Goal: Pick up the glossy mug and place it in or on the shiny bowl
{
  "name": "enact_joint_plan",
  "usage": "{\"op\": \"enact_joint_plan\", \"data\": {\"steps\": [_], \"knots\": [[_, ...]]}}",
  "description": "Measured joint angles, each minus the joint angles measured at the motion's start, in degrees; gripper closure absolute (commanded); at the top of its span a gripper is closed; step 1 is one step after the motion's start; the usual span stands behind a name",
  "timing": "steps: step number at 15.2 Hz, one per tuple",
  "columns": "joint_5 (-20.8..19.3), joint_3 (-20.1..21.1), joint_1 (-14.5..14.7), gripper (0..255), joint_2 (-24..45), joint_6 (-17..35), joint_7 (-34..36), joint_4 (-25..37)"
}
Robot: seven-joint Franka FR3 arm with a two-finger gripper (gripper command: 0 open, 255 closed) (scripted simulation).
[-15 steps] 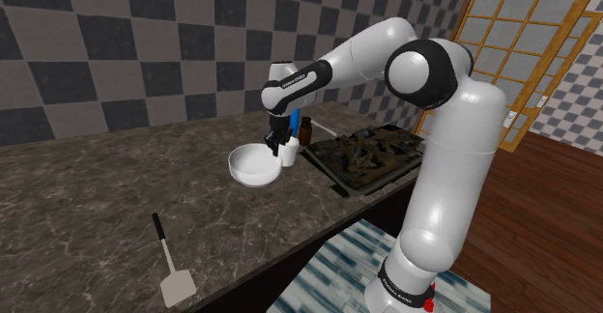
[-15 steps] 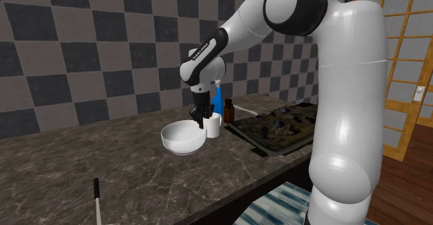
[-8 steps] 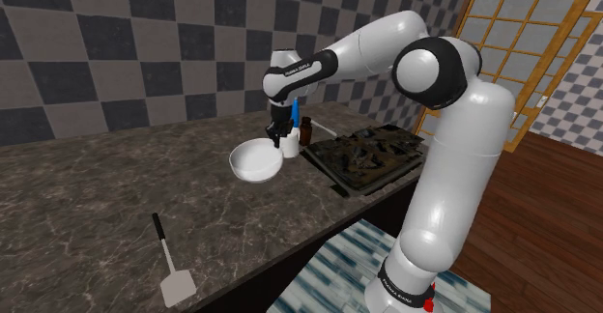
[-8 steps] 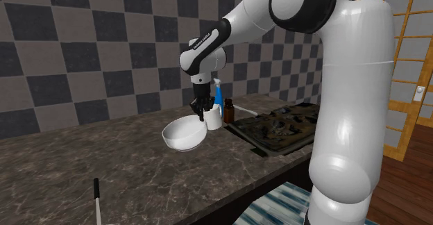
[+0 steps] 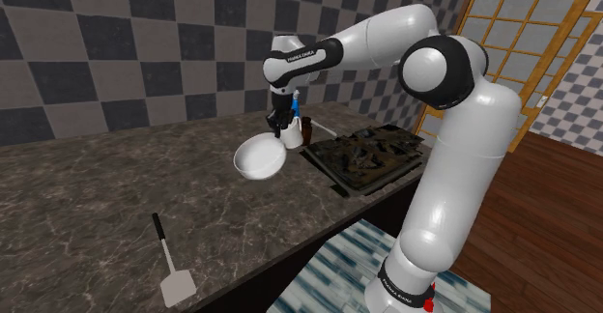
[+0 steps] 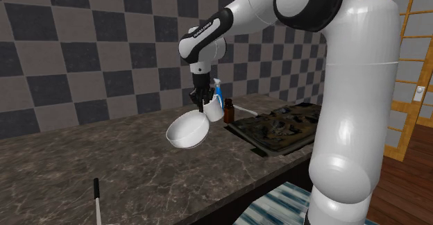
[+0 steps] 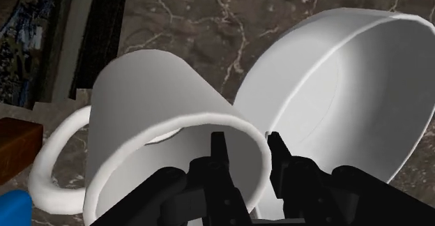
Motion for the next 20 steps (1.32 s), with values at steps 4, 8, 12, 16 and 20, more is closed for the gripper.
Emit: {"op": "enact_joint_plan", "data": {"steps": [4, 8, 12, 16, 20], "knots": [[-0.28, -0.19, -0.13, 255, -1.17, -2.79, -0.04, 2.07], [-0.32, -0.21, -0.10, 255, -1.74, -5.63, -0.18, 4.39], [-0.25, 0.60, 0.83, 255, -1.51, -8.06, 1.41, 7.05], [-0.29, 2.95, 3.42, 255, -2.03, -9.96, 6.10, 8.23], [-0.18, 5.46, 6.18, 255, -0.81, -11.66, 11.27, 10.92]]}}
